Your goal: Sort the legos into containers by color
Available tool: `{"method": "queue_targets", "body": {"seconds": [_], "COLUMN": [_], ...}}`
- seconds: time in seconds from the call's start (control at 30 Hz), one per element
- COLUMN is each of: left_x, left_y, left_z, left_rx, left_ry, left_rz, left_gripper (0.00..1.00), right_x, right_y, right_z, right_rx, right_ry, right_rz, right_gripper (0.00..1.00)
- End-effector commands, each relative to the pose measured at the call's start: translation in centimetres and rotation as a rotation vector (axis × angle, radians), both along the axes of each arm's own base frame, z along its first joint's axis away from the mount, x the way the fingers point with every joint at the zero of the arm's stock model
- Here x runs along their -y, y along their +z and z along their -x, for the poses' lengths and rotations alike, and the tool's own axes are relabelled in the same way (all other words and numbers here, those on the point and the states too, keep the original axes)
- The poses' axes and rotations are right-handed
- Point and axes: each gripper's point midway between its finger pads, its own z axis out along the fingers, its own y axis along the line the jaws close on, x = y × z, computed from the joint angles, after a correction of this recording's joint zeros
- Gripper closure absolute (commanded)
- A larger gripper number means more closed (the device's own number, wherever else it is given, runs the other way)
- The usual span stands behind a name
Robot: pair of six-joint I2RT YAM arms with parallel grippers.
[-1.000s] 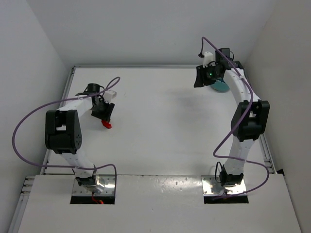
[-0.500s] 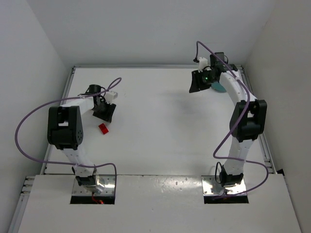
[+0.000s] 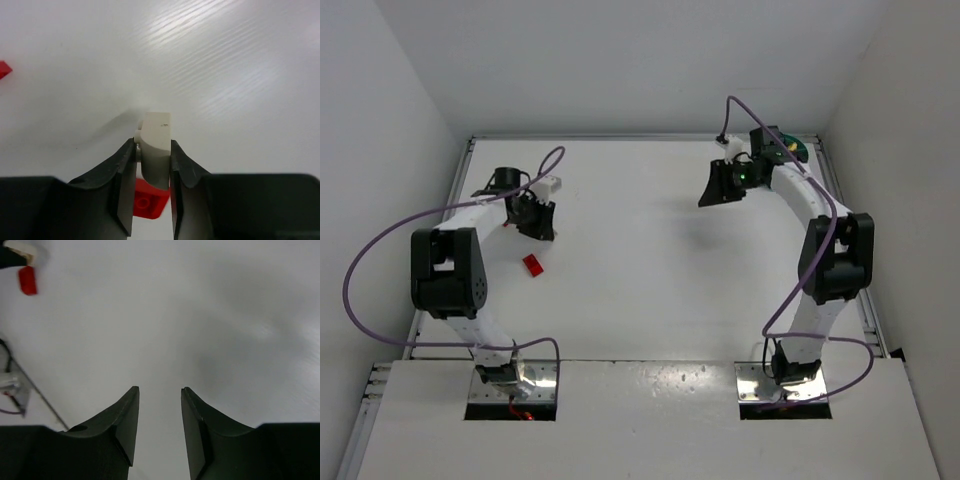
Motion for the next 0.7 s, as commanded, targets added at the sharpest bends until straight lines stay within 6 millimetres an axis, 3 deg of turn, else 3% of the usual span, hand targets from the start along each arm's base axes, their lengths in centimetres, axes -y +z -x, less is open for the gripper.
{"method": "queue_targets", "body": {"seconds": [0.0, 0.2, 0.3, 0.37, 0.5, 0.67], "left_x": [4.2, 9.7, 11.6, 12.5, 14.2, 14.9], "left_y": [7.8, 12.0, 12.9, 12.9, 14.4, 15.1], "left_z": [-0.8, 1.9, 3.1, 3.7, 5.5, 6.1], "left_rx": [0.17, 0.09, 0.031, -0.036, -0.121, -0.115], "left_ry": [-0.102, -0.209, -0.268, -0.274, -0.341, -0.376], "left_rz": [0.292, 0.672, 0.8, 0.878, 1.018, 1.024], "left_gripper": [0.92, 0.96, 0.96, 0.96, 0.96, 0.96], "right_x": [-4.2, -9.5, -11.8, -13.6, -17.0, -19.9], "right_y": [4.6, 7.0, 7.4, 8.2, 7.6, 6.6], "right_z": [1.7, 4.1, 5.2, 5.6, 7.3, 9.3], "right_rx": [0.044, -0.072, -0.129, -0.139, -0.194, -0.251], "right_ry": [0.069, 0.184, 0.226, 0.251, 0.34, 0.413], "right_rz": [-0.271, -0.554, -0.627, -0.671, -0.679, -0.67], "right_gripper": [0.6, 0.53, 0.53, 0.53, 0.53, 0.53]}}
